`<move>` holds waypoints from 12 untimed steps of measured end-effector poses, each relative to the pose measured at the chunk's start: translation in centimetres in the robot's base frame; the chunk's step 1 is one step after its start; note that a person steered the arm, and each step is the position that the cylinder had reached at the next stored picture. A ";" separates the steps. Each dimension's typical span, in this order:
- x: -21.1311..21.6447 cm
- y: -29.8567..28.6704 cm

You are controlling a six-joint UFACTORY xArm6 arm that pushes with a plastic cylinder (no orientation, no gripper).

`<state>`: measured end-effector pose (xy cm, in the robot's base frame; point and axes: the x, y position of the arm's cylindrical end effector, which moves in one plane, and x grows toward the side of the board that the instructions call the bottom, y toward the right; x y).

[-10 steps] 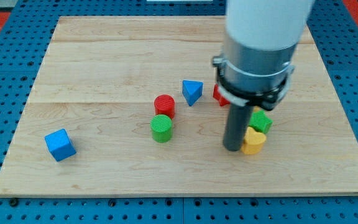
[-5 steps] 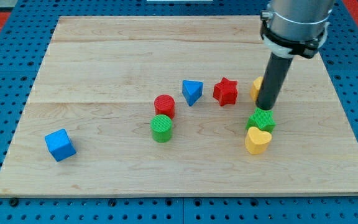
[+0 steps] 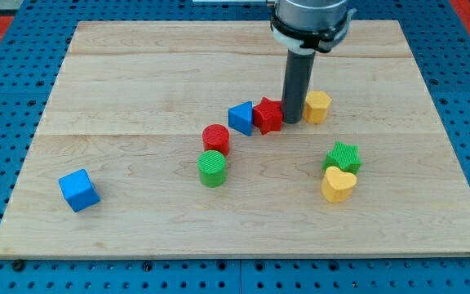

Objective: Push the yellow hexagon towards the top right side of the board

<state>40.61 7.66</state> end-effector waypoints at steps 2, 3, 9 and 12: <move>1.1 3.3; 1.7 6.0; -2.1 13.2; -10.3 14.9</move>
<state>30.34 22.52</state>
